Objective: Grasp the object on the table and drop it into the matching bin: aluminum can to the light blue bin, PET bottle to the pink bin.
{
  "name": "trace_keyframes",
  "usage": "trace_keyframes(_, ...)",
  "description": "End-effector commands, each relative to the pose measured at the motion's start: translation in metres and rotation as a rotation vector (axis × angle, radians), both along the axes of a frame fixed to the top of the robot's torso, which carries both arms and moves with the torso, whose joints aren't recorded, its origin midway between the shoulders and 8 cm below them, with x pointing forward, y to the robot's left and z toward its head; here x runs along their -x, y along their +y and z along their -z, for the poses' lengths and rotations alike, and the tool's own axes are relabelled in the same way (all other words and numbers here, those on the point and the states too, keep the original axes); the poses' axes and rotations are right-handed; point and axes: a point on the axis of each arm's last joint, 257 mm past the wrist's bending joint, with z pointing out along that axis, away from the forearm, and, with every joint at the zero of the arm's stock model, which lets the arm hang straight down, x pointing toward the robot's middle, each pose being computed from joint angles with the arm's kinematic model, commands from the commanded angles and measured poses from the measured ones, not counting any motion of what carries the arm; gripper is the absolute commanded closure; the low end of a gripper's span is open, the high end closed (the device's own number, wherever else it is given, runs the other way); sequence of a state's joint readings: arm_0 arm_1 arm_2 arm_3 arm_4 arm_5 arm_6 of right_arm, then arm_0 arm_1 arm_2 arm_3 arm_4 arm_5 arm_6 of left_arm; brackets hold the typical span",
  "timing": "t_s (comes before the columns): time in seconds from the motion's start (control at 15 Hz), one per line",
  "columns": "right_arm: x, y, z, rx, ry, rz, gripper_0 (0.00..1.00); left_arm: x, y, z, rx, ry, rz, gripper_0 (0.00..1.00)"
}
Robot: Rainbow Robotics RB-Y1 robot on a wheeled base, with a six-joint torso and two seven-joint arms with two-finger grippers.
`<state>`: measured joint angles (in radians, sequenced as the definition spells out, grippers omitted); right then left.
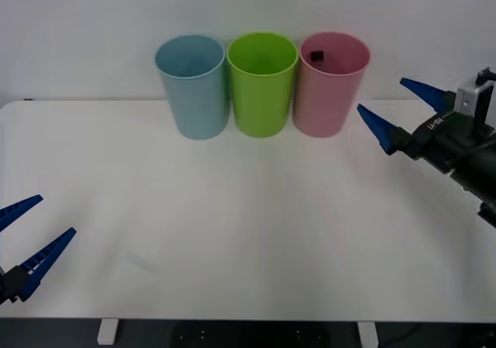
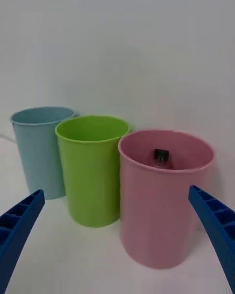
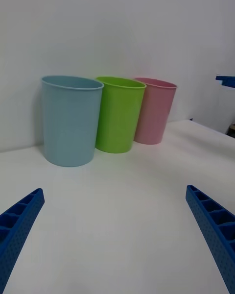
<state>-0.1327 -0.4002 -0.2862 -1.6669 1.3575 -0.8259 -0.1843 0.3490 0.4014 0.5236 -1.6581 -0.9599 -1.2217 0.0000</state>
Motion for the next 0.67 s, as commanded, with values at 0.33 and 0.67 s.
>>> trace_keyframes(0.33, 0.057, -0.024, 0.054, 0.062, 0.071, -0.068, 0.00, 0.000, 0.000, 0.000, 0.000, 0.000, 0.000, 0.00)
trace_keyframes(0.67, 0.100, -0.034, 0.080, 0.062, 0.126, -0.071, 0.00, 0.000, 0.000, 0.000, 0.000, 0.000, 0.000, 0.00)
